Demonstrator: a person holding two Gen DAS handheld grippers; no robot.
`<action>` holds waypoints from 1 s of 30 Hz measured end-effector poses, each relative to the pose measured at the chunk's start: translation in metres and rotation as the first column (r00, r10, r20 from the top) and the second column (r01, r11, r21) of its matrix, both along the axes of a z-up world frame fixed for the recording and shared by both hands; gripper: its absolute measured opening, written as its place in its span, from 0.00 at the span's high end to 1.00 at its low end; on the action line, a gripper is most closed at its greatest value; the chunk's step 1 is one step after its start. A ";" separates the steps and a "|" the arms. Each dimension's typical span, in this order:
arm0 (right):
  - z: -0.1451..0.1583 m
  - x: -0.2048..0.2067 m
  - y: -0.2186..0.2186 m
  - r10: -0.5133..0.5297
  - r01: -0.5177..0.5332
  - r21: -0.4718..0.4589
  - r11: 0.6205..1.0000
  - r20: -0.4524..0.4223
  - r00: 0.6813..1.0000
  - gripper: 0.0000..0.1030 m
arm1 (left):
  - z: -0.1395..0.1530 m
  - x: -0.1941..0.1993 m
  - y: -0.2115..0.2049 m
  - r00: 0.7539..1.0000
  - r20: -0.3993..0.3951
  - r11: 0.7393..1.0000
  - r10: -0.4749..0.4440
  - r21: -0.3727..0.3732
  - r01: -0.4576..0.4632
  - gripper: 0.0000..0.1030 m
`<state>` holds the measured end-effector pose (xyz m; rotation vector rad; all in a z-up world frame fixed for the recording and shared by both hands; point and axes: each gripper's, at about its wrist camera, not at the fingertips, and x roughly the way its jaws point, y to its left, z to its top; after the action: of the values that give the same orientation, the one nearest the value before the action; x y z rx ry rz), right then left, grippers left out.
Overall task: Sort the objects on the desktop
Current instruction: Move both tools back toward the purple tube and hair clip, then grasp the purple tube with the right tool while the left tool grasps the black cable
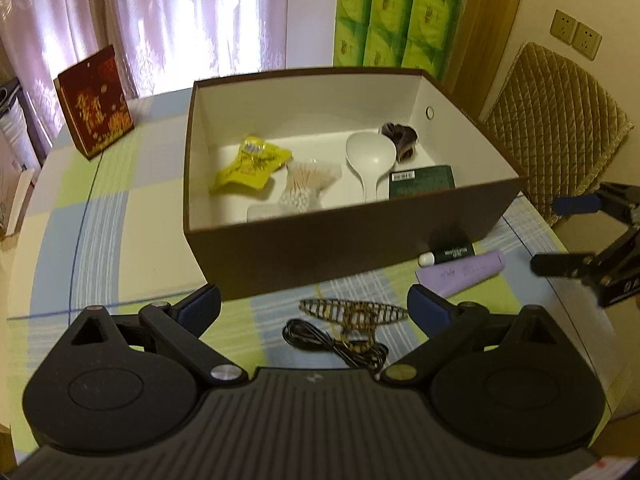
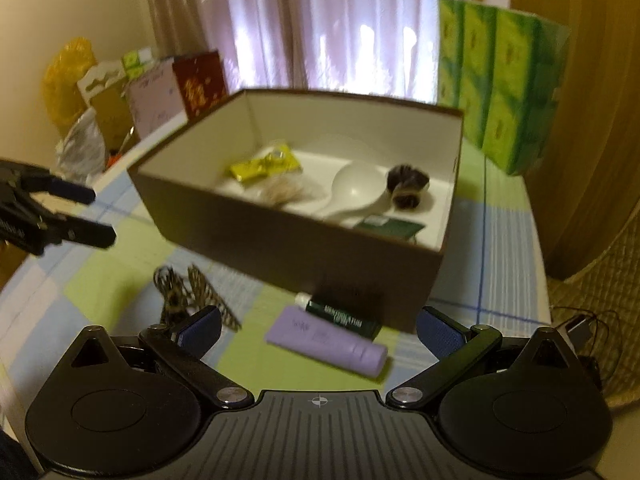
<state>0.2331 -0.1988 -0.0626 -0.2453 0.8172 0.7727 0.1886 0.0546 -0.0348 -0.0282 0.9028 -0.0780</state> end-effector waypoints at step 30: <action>-0.075 0.003 0.020 0.293 -0.277 -0.226 0.934 0.040 0.955 0.67 | -0.052 -0.012 -0.005 0.990 -0.132 0.999 0.038 0.011 -0.037 0.05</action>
<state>0.2362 -0.1791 -0.1379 -0.5972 0.8062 0.9408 0.1764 0.0497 -0.0864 -0.0428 1.0349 -0.0373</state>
